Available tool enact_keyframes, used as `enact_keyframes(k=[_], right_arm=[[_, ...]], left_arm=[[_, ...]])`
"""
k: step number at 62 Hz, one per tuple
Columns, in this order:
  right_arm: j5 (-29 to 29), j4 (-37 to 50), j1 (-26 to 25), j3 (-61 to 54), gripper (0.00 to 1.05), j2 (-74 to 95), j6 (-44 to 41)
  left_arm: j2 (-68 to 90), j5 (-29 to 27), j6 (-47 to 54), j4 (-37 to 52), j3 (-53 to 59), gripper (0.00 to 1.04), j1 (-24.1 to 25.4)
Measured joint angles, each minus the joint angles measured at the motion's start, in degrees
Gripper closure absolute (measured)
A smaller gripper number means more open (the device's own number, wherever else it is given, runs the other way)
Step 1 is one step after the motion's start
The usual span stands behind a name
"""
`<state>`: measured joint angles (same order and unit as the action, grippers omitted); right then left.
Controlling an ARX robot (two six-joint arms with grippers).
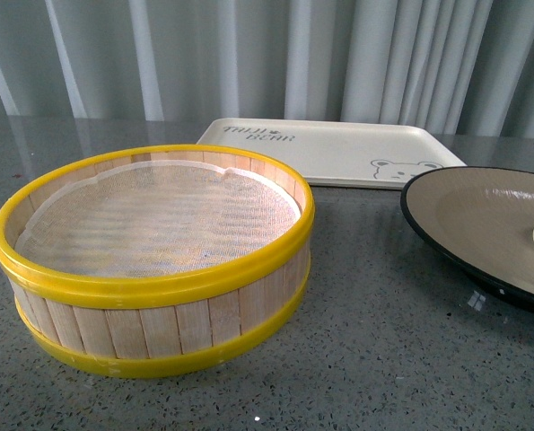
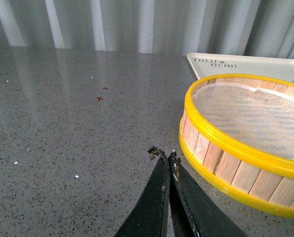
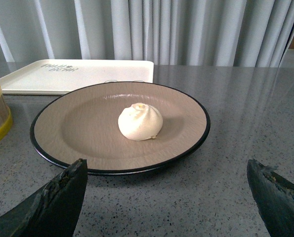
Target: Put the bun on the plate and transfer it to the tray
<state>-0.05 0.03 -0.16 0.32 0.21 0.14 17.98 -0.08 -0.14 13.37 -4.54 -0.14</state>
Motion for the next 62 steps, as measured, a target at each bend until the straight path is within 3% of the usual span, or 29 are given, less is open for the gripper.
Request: enact_keyframes(k=[33, 41, 62], right_arm=[[0.0, 0.0, 0.0, 0.0, 0.09, 0.0, 0.0], [0.02, 0.0, 0.0, 0.0, 0.09, 0.0, 0.0], [0.0, 0.0, 0.0, 0.0, 0.09, 0.0, 0.0]], left_arm=[[-7.82, 0.07, 0.0, -3.19, 3.04, 1.01, 0.0], [-16.0, 0.09, 0.0, -12.81, 3.02, 1.01, 0.0], [-17.75, 0.07, 0.0, -13.29, 3.02, 1.01, 0.0]])
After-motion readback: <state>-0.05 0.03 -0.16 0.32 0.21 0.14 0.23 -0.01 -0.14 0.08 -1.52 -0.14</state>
